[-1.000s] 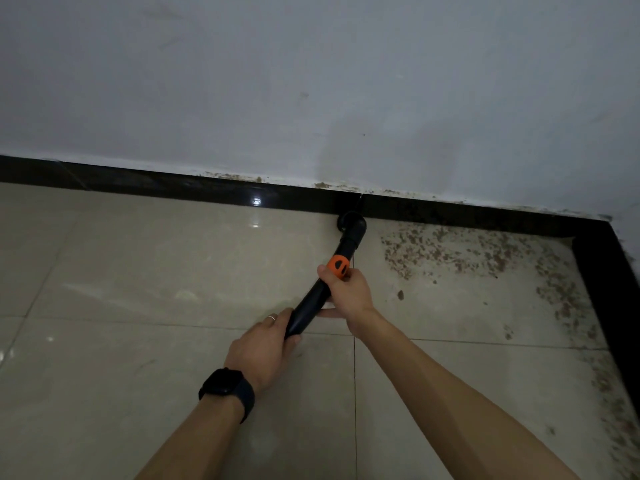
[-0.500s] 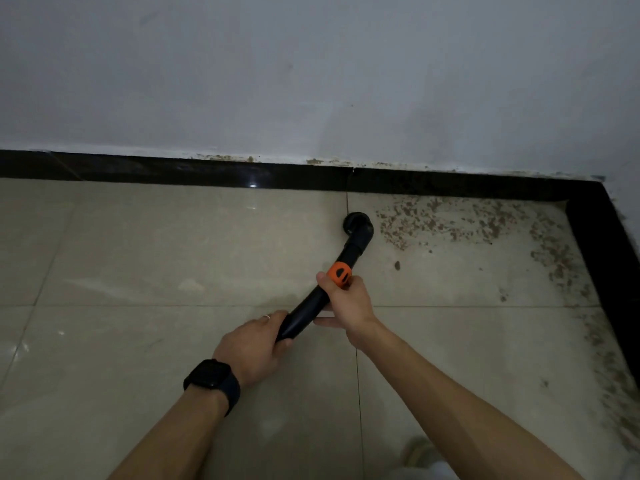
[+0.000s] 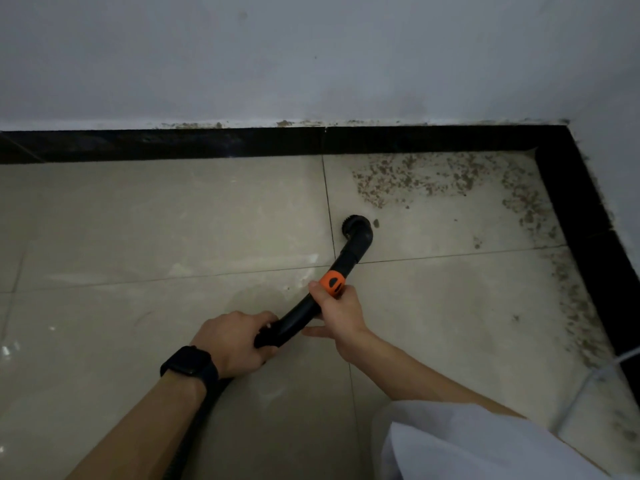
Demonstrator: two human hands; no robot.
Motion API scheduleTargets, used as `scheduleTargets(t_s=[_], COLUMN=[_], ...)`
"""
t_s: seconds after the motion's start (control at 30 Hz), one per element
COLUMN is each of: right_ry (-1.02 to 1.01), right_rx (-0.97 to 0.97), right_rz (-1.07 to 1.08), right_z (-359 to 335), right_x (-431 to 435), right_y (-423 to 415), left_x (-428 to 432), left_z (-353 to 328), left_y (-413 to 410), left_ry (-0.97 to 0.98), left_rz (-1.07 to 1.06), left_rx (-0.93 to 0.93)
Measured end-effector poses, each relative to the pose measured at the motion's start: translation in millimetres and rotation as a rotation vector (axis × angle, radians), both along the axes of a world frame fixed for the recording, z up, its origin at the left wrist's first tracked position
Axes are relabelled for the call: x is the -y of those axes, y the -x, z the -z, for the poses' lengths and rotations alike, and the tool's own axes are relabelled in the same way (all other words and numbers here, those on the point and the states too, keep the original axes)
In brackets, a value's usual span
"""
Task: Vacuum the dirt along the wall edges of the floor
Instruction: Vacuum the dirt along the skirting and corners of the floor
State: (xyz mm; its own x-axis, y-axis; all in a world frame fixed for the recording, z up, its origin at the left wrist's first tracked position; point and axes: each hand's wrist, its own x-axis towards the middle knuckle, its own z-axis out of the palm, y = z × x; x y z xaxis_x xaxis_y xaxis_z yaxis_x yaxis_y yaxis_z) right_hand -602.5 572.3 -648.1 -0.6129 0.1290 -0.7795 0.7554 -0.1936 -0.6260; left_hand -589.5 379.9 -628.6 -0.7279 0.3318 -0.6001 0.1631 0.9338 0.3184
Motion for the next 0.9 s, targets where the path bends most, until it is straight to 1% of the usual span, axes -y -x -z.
scheduleTargets(t_s=[0.17, 0.3, 0.47, 0.7, 0.9], right_ry=[-0.024, -0.029, -0.02, -0.004, -0.006], right_rx=[0.012, 0.026, 0.008, -0.024, -0.032], right_rz=[0.047, 0.079, 0.082, 0.018, -0.027], right_z=[-4, -3, -3, -4, -4], right_x=[-26, -45, -62, -66, -61], right_y=[-7, -14, -8, 12, 39], left_x=[-28, -45, -62, -66, -64], left_z=[0, 6, 10, 11, 11], left_y=[6, 9, 12, 23, 31], left_ry=[-0.031, -0.038, -0.035, -0.031, -0.031], left_rz=[0.09, 0.125, 0.153, 0.099, 0.015], left_rx=[-0.004, 0.011, -0.021, -0.019, -0.065])
